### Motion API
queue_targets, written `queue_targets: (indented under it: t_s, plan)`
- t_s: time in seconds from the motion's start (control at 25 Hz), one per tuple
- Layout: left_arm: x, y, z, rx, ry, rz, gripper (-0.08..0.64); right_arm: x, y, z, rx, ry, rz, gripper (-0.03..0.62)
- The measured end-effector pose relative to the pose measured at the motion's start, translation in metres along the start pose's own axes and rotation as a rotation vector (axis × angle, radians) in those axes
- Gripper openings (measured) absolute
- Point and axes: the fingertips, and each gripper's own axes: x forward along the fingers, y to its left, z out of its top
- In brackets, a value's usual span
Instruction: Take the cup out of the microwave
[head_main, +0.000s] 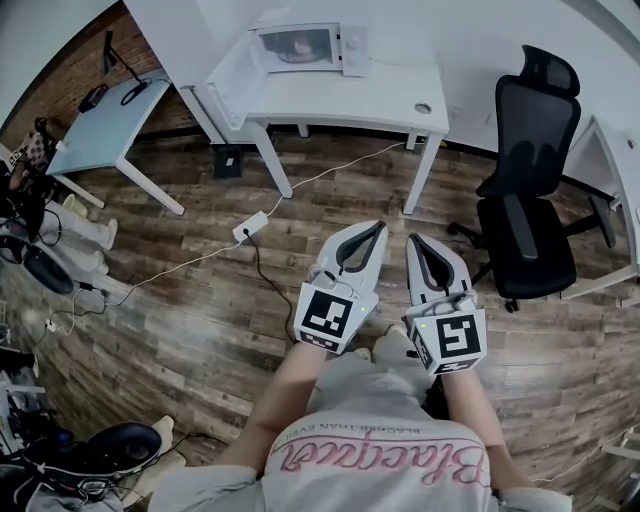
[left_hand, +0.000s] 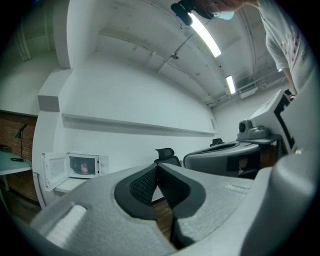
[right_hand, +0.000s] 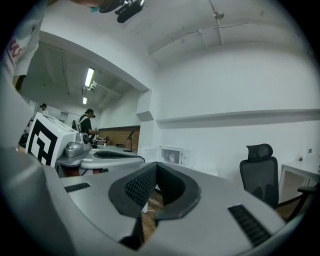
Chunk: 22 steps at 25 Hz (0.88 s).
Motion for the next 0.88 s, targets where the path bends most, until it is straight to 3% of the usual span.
queue_targets:
  t_s: [0.88]
  plan:
    - [0.087,0.047,-0.017,0.016,0.004,0.030,0.003,0.089,-0.057,-0.008,-0.001,-0.010,0.057,0.009]
